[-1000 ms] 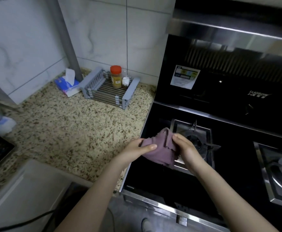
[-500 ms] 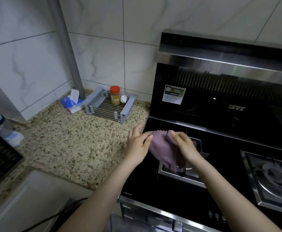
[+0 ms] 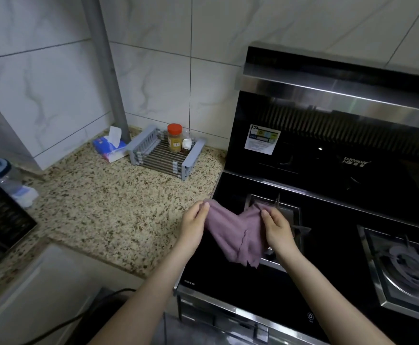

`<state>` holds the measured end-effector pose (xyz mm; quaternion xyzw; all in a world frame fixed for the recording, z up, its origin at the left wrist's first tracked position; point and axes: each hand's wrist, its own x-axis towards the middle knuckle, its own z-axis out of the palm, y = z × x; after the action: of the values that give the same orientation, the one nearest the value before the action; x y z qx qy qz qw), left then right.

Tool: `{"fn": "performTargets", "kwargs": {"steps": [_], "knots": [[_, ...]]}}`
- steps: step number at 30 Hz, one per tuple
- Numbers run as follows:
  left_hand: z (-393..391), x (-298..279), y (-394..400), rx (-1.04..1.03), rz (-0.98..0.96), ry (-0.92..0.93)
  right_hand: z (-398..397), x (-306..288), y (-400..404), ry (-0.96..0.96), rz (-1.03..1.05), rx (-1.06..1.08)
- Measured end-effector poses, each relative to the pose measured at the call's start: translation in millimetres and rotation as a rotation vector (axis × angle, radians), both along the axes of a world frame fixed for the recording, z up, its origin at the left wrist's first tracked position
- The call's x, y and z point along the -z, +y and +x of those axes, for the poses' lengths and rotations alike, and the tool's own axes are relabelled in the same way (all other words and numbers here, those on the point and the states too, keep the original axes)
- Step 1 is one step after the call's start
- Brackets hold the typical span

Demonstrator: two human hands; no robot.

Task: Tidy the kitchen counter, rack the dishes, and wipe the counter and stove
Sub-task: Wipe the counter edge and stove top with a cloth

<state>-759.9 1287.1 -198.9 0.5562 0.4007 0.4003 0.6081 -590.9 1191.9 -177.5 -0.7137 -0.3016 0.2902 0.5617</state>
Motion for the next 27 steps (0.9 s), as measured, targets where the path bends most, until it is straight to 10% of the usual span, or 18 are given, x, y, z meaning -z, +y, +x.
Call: {"fn": "performTargets", "kwargs": {"steps": [3, 11, 18, 27], "knots": [[-9.6, 11.7, -2.0, -0.076, -0.385, -0.276, 3.6, 2.9, 1.7, 0.103, 0.025, 0.06], [-19.4, 34.0, -3.1, -0.048, -0.638, -0.5, 15.2, -48.1, 30.0, -0.066, 0.152, -0.164], [-3.5, 25.9, 8.2, 0.091, -0.281, -0.148, 27.6, -93.5, 55.2, -0.275, 0.015, -0.608], [70.9, -21.6, 41.4, 0.273, 0.027, 0.236, 74.5, -102.2, 99.9, -0.456, -0.171, -0.631]]}}
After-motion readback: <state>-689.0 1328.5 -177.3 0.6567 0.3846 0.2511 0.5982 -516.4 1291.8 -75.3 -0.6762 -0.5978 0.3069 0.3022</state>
